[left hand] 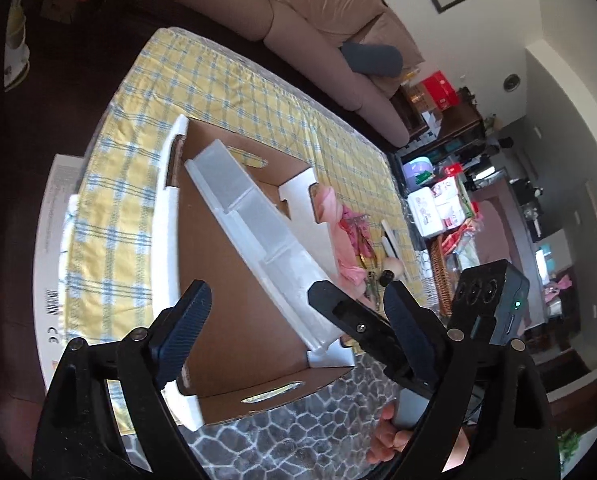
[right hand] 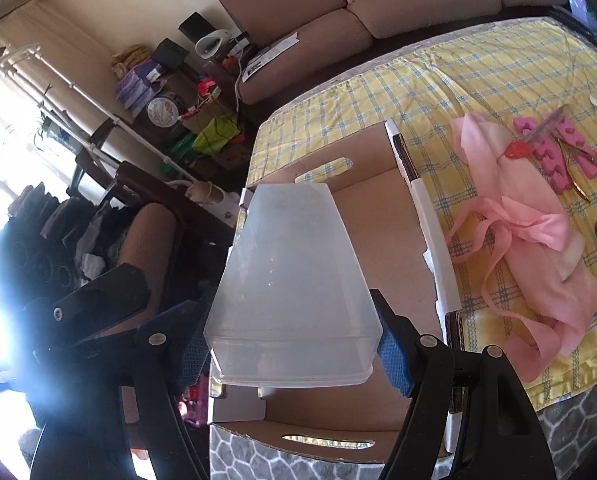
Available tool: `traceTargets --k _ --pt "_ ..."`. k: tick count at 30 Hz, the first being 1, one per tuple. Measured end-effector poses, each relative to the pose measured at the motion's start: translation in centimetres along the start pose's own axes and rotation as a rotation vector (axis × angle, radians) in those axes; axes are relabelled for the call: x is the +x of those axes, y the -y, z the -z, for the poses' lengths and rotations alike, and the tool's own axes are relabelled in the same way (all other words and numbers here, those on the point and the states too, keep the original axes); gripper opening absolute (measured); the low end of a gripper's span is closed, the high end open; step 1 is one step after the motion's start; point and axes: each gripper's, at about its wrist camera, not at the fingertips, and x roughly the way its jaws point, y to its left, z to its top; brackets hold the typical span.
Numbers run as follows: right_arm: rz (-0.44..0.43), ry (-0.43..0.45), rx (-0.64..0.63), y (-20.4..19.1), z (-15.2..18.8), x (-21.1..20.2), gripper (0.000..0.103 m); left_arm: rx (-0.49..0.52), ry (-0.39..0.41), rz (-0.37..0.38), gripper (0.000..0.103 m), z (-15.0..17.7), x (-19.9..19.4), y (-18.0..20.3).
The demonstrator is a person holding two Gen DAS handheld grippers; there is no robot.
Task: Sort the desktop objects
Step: 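Lower the clear box into the cardboard tray and open the right tool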
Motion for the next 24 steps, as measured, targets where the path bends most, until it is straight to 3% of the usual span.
traceTargets --k 5,9,12,21,24 --pt "0.074 -0.023 -0.078 -1.6 0.8 0.9 0.074 0.024 0.013 -0.072 0.087 1.4 -1.1 -0.7" --pt "0.122 -0.036 -0.115 -2.5 1.1 2.0 0.074 0.029 0.087 -0.128 0.087 2.6 -2.3 -1.5" --pt "0.155 -0.057 -0.114 -2.5 1.2 3.1 0.074 -0.026 0.142 -0.085 0.087 4.1 -2.8 -3.3" --pt "0.252 -0.153 -0.187 -3.0 2.0 6.6 0.074 -0.173 0.148 0.092 0.088 4.1 -2.2 -6.8" --pt "0.202 -0.185 -0.16 -2.7 2.4 7.2 0.074 -0.259 0.127 0.165 0.088 4.4 -1.2 -8.4"
